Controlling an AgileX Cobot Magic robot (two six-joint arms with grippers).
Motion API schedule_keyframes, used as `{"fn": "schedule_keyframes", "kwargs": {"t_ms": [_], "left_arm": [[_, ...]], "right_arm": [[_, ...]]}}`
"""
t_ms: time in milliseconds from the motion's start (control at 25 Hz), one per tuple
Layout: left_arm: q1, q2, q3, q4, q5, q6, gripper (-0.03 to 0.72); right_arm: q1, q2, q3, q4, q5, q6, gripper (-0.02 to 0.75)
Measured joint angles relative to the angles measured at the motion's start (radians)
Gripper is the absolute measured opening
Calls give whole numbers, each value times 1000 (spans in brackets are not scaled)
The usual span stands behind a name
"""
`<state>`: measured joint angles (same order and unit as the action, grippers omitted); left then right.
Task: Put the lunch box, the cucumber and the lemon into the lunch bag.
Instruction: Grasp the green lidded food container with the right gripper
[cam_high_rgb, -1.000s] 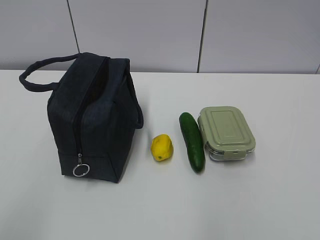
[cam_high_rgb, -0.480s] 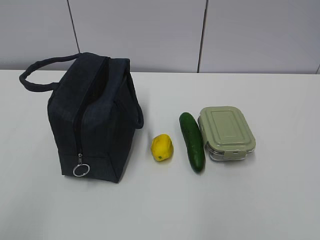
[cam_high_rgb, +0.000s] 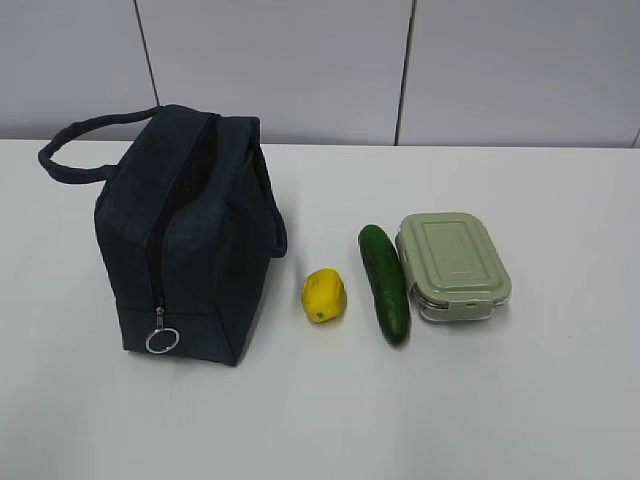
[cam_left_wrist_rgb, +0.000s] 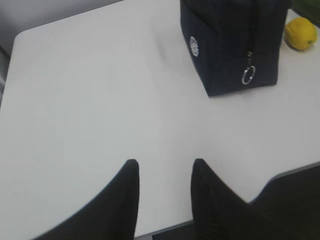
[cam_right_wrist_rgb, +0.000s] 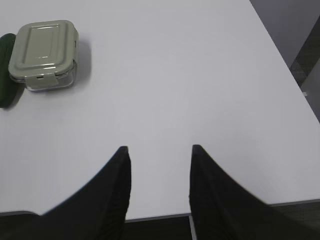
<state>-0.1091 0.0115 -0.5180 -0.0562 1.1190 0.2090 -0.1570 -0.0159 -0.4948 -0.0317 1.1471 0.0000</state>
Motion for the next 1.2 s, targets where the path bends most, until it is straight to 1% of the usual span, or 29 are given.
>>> {"fn": "schedule_keyframes", "kwargs": {"t_ms": [120,240,560,680,800,1040,1200], "left_arm": [[0,0,0,30,-8,-60,239],[0,0,0,34,-10,-75,239],[0,0,0,36,-10,-79,239],[0,0,0,36,-10,-80,239],[0,0,0,36,-10,-82,239],[0,0,0,36,-10,-82,239],[0,0,0,36,-10,-82,239]], "right_arm": [[0,0,-2,14,0,0,295],[0,17,-2,83,-8,-6,295],[0,200,-2,432,-127,-155,295],[0,249,-2,526,-174,-203,295],[0,309,-2,611,-188,-261,295],[0,470,-2,855,-211,-425,295],[0,624,-2,992,-213,-569,295]]}}
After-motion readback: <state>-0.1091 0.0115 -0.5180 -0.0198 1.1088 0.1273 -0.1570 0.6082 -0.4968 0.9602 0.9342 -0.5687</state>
